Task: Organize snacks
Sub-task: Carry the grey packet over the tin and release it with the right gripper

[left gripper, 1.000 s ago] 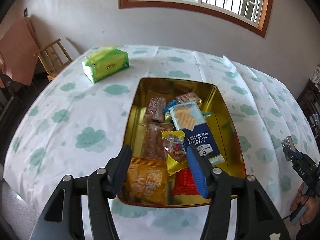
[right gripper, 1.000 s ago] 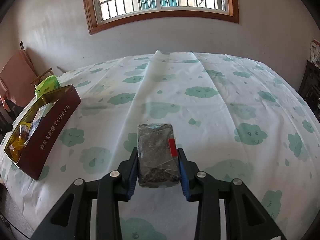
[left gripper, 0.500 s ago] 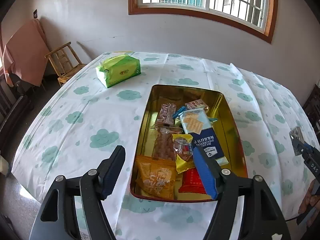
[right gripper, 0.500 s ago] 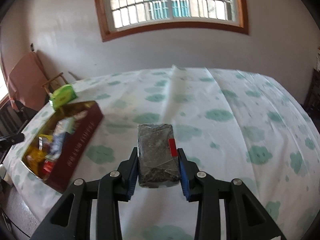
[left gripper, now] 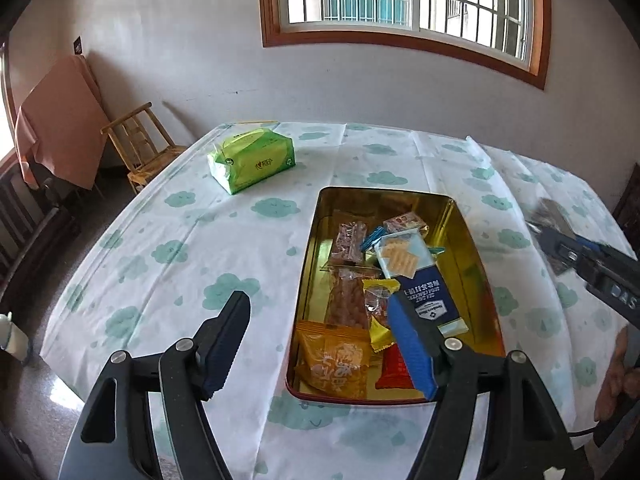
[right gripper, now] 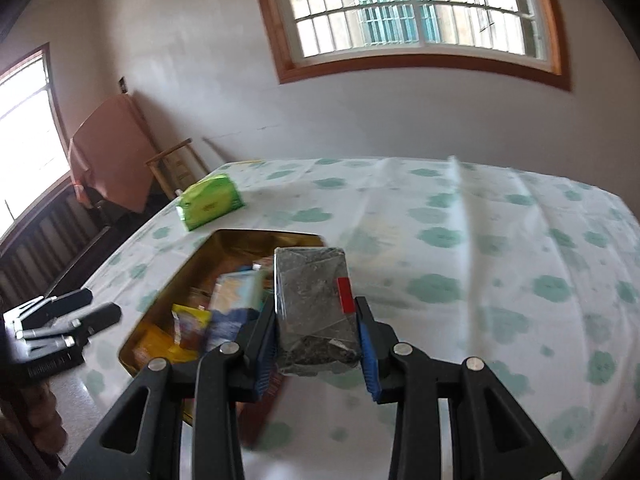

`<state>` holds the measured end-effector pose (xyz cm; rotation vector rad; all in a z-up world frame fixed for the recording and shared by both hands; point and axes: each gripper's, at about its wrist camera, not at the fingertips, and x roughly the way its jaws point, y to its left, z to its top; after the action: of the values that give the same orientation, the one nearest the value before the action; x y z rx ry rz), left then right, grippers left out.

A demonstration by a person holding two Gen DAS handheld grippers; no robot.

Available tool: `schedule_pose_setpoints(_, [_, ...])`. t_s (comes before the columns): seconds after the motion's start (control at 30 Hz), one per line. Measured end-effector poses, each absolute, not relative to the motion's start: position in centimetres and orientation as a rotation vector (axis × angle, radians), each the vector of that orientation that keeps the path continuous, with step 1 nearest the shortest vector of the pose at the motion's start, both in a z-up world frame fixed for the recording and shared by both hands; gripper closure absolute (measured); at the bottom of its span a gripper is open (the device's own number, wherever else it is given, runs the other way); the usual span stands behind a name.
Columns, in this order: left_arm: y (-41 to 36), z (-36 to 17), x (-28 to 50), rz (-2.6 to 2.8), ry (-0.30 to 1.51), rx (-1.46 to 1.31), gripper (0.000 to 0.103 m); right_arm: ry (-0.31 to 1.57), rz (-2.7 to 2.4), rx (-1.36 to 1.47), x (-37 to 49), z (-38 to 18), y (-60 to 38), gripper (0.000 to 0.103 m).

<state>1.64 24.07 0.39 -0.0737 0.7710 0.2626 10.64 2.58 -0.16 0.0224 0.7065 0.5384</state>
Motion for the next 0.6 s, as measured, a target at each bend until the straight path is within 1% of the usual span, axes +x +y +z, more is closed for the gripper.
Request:
schedule_pose_setpoints(0.3, [24.5,0.5,1.9,0.267,0.756,-0.068,0.033,0.776,0.592,0.003,14.2,-1.8,8.9,0.067])
schedule_pose_setpoints(0.6, [25.1,0.4,2.9,0.276,0.741,-0.070,0.030,0.834,0.574,0.005,17.4,-4.5,12.1,0.067])
